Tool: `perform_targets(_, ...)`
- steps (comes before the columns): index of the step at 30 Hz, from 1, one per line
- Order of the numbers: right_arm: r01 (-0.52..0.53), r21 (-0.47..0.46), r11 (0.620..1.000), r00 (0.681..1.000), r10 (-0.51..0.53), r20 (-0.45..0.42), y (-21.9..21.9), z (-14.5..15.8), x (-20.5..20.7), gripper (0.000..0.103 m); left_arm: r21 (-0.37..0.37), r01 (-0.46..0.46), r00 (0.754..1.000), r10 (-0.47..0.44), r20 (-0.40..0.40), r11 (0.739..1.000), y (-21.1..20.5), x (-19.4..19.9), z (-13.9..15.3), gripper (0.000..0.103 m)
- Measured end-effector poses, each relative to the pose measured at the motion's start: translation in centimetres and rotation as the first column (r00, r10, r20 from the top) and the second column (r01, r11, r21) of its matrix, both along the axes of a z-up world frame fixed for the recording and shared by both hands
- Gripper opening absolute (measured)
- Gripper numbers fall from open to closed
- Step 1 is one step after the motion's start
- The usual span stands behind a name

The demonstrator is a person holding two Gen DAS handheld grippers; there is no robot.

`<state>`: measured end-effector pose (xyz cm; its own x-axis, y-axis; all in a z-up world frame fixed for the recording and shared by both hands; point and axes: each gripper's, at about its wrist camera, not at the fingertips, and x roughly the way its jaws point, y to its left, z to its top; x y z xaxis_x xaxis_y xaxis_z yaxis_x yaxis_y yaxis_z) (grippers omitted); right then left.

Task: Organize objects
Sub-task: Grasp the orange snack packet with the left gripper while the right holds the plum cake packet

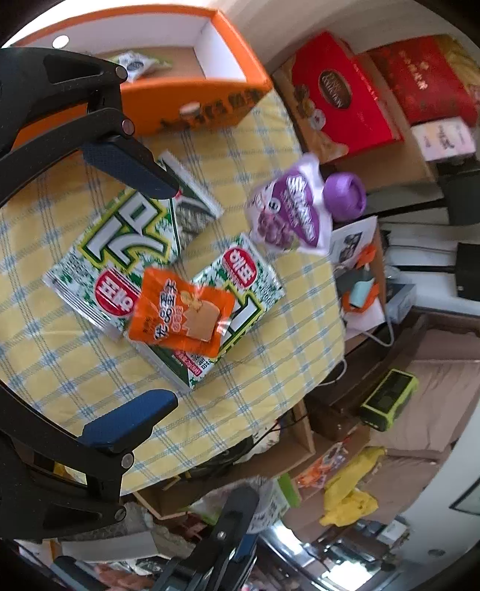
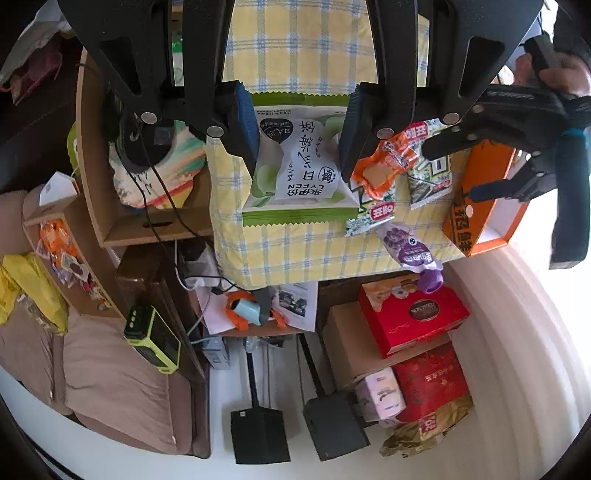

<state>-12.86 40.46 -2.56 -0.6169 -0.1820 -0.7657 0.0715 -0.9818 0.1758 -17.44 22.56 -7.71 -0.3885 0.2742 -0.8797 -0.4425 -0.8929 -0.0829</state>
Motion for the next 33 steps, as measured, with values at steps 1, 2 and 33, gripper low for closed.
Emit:
perform_targets(1,0.003,0.001,1.000,1.000,-0.003,0.001,0.2,0.0,0.0,0.040,0.003,-0.001,1.000,0.001,0.009,1.000,0.2,-0.2,-0.3,0.103)
perform_targets(2,0.008,-0.001,1.000,1.000,-0.008,0.002,0.4,-0.1,0.1,0.040,0.007,-0.001,1.000,0.001,0.017,1.000,0.3,-0.4,-0.6,0.103)
perform_targets(33,0.039,-0.030,0.999,0.999,-0.038,0.038,1.9,-2.0,0.3,0.040,-0.041,0.034,0.995,-0.030,0.091,0.999,3.1,-2.5,-5.1,0.054)
